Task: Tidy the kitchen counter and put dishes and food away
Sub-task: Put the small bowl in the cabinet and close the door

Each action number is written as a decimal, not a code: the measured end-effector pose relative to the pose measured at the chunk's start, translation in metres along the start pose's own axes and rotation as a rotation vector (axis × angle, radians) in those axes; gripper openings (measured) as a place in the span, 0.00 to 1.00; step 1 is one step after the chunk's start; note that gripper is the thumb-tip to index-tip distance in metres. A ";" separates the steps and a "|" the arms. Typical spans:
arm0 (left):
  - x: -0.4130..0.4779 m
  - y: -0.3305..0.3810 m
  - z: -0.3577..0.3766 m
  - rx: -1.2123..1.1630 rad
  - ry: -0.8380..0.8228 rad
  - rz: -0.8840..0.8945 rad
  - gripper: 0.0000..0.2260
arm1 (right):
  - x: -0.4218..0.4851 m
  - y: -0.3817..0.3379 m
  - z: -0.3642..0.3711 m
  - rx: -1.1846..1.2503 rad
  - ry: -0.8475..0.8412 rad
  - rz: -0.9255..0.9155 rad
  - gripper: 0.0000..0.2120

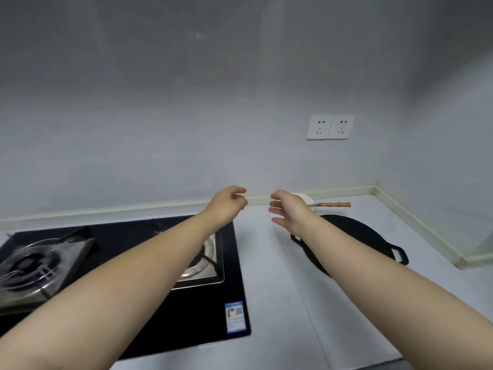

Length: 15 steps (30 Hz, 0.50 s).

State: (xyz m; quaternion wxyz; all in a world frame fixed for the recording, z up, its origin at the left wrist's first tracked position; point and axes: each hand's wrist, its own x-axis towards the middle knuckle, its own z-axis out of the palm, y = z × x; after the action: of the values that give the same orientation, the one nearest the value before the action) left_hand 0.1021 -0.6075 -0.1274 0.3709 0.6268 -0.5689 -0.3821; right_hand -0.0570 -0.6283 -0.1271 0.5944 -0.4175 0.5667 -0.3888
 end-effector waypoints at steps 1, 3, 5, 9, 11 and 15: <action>-0.010 -0.001 -0.011 0.099 0.008 0.046 0.18 | -0.009 -0.001 0.009 -0.097 0.001 -0.056 0.03; -0.050 -0.007 -0.052 0.298 0.039 0.133 0.20 | -0.042 -0.003 0.041 -0.311 -0.004 -0.233 0.08; -0.082 -0.011 -0.086 0.489 0.082 0.217 0.23 | -0.070 -0.009 0.068 -0.505 0.008 -0.397 0.18; -0.148 -0.007 -0.160 0.672 0.227 0.267 0.27 | -0.131 -0.028 0.130 -0.735 -0.011 -0.659 0.22; -0.179 -0.004 -0.196 0.754 0.311 0.270 0.29 | -0.160 -0.038 0.162 -0.813 -0.025 -0.799 0.23; -0.227 0.005 -0.258 1.002 0.463 0.291 0.29 | -0.203 -0.061 0.220 -0.921 -0.024 -0.990 0.25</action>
State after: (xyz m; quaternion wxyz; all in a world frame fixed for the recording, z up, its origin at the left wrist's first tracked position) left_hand 0.3185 -0.3742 0.0016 0.1921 0.7088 -0.6648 0.1369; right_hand 0.1521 -0.4472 0.0031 0.1140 -0.8430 0.4098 -0.3293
